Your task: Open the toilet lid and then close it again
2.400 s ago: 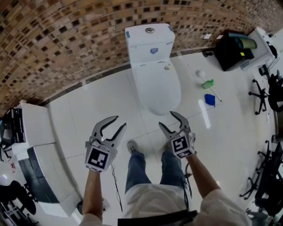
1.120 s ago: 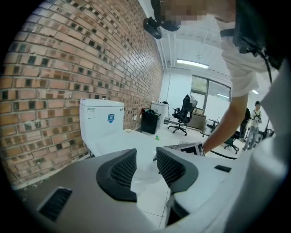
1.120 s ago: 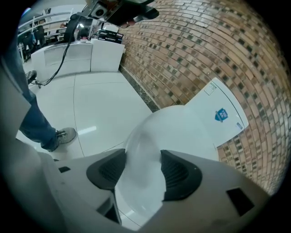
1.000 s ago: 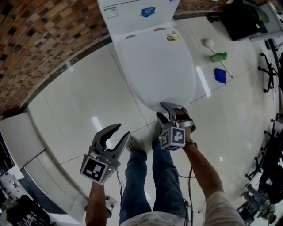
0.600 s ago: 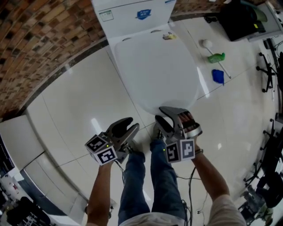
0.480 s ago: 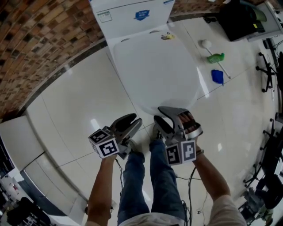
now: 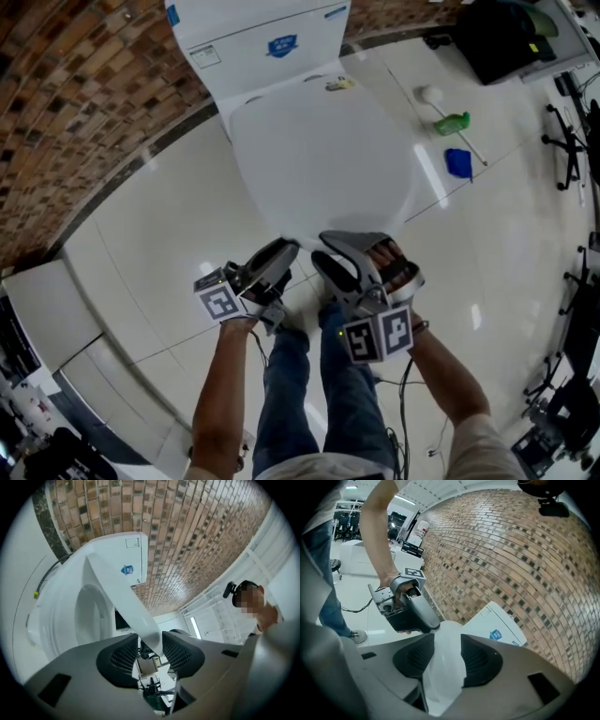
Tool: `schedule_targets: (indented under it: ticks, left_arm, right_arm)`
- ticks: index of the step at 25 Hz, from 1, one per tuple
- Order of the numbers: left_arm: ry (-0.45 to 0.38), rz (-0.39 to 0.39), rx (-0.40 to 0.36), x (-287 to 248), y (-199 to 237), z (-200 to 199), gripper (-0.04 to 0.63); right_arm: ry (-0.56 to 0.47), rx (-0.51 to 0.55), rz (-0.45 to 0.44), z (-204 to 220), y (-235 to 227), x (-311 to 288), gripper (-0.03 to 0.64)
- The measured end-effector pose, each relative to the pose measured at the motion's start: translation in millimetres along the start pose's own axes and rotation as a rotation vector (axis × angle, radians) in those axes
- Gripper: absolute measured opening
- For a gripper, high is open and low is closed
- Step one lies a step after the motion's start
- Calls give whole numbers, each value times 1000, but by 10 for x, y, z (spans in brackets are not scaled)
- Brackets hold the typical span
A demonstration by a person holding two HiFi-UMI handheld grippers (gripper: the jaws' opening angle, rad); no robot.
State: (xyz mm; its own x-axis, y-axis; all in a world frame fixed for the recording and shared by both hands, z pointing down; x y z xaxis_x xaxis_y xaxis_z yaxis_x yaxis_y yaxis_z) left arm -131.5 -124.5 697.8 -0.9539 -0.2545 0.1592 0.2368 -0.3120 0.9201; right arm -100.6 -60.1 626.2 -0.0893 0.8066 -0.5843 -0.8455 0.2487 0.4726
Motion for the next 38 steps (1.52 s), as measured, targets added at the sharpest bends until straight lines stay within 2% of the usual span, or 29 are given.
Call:
schedule_targets:
  ticks: [5,10,15,19,22,26,31,38]
  left_arm:
    - [-63,7,-14,-116,-195,-293,126]
    - [-128,-32,-48,-247,-456,-686,126]
    - [-289,-44,-66,-514,-720,-1479,124]
    - [-412,-67,-64,-747,-754,-2216,124]
    - [-478,-110,-78,-923,-655,-2722,118]
    - [-525,-197,-129,-1129,-477,-3269,107]
    - [-544,-286,-162,-1283,-355,-3558,100]
    - [-542,-301,-157,-1297,-355,-3562,104]
  right_arm:
    - [-76,32,71,-230,-252,69,181]
    - [-107,-26,178,-421,-795,478,181]
    - [-14,-99,237,-178,-1161,1125,181]
    - [70,-169,244,64,-1267,1608,181]
    - [122,-205,258,224,-1352,1856,181]
    - [127,-269,269,358,-1479,2039,181]
    - [124,-289,289,517,-1584,2111,181]
    - [168,-306,241,572,-1635,2165,181]
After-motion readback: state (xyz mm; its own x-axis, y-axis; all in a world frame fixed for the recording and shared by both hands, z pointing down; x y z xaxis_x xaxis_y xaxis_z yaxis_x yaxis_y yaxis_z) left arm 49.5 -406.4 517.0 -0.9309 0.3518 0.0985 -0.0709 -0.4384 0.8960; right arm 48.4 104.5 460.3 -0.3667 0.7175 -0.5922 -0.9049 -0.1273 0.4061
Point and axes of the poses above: the fingertips, and each gripper's own axes: x backward along the fingers, y to its left, z out of its underside, the point moved 3 cm from there along x, backward along the fingers, and after that the axes turned 7 degrees about -x, right-handed, at the moved point
